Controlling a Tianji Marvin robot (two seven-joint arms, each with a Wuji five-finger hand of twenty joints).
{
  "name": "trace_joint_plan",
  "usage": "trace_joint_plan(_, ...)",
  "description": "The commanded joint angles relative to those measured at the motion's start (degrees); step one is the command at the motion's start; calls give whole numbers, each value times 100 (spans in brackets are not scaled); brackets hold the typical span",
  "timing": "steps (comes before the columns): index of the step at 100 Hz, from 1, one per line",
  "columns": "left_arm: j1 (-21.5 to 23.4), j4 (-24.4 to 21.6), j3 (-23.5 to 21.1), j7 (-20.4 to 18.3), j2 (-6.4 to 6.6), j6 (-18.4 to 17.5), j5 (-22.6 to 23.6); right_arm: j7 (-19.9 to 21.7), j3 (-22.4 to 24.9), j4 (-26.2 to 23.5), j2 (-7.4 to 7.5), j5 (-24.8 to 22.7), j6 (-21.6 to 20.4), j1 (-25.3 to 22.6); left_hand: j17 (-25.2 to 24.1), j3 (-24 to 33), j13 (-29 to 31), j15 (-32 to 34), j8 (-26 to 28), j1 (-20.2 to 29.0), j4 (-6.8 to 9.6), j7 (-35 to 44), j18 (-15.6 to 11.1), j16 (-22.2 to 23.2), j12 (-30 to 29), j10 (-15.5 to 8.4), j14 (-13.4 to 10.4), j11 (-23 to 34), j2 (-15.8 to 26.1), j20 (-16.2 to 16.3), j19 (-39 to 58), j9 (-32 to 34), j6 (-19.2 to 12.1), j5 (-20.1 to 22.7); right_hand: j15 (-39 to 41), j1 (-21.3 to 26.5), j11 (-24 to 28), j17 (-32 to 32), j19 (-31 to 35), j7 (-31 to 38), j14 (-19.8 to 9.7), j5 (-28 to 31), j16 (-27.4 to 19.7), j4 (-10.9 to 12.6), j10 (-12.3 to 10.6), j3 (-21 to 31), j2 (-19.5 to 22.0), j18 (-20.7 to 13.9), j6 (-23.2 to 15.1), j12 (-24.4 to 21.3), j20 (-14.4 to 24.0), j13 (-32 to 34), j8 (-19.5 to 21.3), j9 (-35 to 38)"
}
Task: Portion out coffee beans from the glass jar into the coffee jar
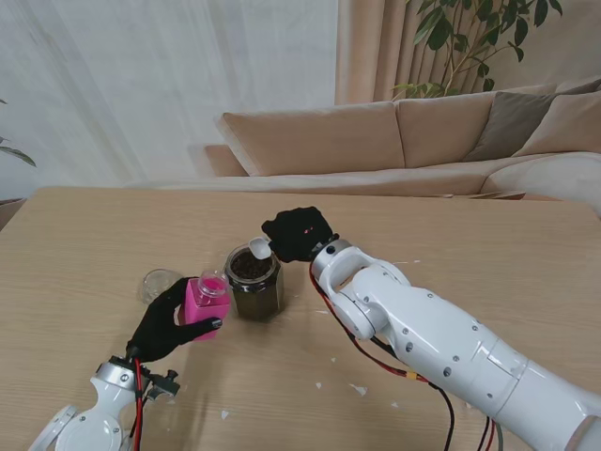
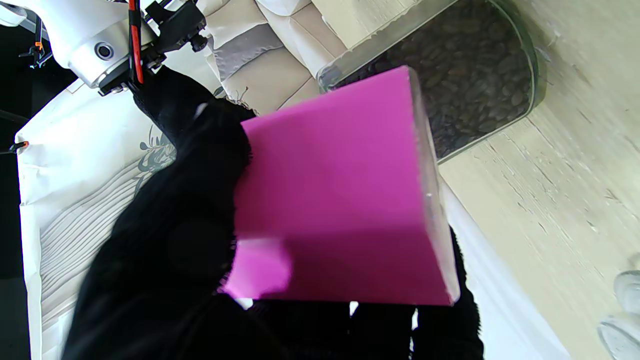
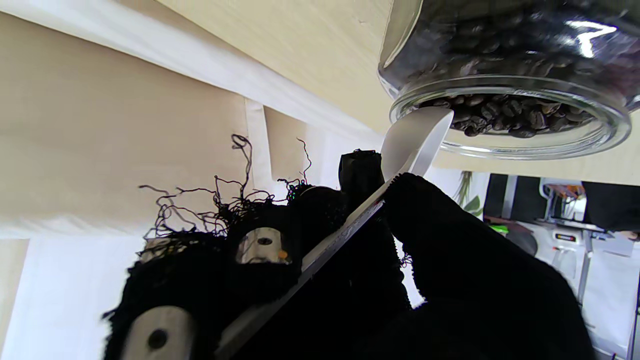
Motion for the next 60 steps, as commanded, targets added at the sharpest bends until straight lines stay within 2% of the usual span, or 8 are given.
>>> trace_joint_plan(1,35,-38,-16,-95,-34,-18,-19,111,-35,4,-18,-2,-47,10,-33,612,-123,38,258,905,250,721,18,86,202,-441,-33,582,881,89,78,186,-661,283,217,149,61,265,1784,80,-124,-111,45,144,79,54,182,-788,-202,92,-60,136,76,75)
trace_joint_plan(31,37,-49,-44,-133,-29,-77,-64,309,-182,88,17,7,-228,134,-26,622,-118,37,265,894,253,705,19,85,196,-446,-40,589,878,85,79,183,-662,283,215,143,62,263,1784,79,-137,-123,44,154,65,38,208,-798,-211,92,-63,130,76,63)
trace_joint_plan(60,43,-50,-43,-142,-28,-83,-86,590,-145,74,-22,572,-316,145,-29,640,-118,36,272,886,253,698,21,84,193,-447,-39,592,868,82,77,176,-657,282,220,150,67,260,1784,82,-144,-119,47,165,66,31,210,-818,-205,96,-70,126,81,62)
